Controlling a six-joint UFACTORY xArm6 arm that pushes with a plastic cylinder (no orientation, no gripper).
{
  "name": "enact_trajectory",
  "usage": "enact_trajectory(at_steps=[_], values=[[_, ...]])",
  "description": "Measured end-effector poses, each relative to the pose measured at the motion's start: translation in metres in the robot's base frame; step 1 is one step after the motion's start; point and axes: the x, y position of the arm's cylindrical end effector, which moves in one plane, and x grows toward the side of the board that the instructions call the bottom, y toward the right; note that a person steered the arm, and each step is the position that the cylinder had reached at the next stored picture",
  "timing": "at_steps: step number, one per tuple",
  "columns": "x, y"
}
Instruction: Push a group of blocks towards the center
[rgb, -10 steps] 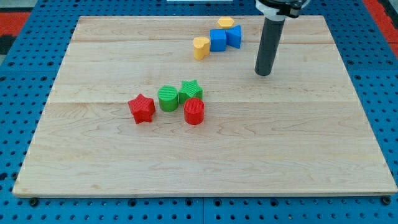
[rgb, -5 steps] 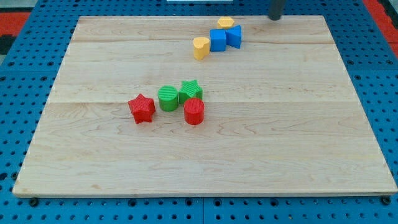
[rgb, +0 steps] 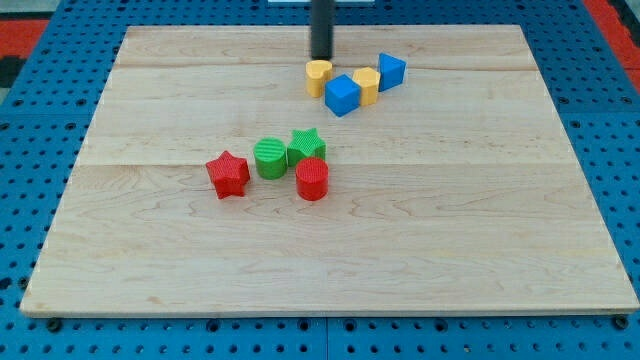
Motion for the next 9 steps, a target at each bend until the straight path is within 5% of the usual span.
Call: enact_trajectory(at_steps=[2,3,5,6,8,9], values=[[0.093,-0.027],[0.046,-0.031],[0.027,-0.013],[0.027,0.009],[0.077,-0.051],[0.043,-0.03]])
